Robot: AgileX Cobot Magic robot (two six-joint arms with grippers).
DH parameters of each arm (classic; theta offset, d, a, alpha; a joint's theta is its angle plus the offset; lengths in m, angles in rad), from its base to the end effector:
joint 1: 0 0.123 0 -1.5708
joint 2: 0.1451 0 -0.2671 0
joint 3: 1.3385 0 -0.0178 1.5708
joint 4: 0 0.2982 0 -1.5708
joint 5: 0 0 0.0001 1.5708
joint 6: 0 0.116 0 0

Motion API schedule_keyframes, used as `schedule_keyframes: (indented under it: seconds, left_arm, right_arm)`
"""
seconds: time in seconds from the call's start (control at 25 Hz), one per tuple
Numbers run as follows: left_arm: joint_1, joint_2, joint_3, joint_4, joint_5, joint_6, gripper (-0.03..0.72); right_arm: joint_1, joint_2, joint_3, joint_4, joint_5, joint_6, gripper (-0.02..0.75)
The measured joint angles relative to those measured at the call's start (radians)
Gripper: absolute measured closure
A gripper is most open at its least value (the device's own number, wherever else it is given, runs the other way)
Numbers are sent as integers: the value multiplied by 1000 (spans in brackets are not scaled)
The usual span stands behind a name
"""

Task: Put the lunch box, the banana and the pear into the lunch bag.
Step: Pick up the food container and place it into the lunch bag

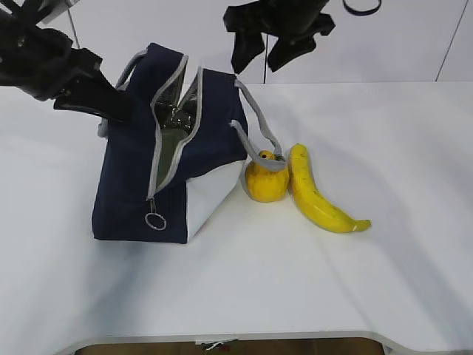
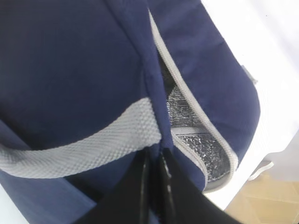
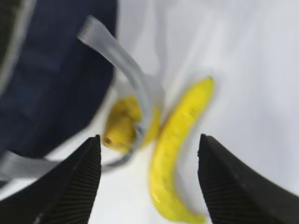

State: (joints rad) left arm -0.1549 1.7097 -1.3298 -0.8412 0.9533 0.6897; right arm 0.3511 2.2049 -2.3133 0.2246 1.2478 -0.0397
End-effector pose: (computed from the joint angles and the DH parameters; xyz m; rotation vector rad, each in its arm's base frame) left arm 0.3957 -0.1332 0.2306 0.5627 2.4511 -0.8617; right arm 0.4926 0.2065 0.2904 -0.4927 2.5901 0.4117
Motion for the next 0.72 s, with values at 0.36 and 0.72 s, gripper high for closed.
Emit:
schedule_keyframes:
  seconds: [0.36,0.72]
  left_arm:
    - [0,0,0,2,-1,0,692]
    - [0,0,0,2,1,0,693]
  right_arm:
    - [0,-215,337,-198,1,7,219]
    - [0,-226,567,-242,-1,17,234]
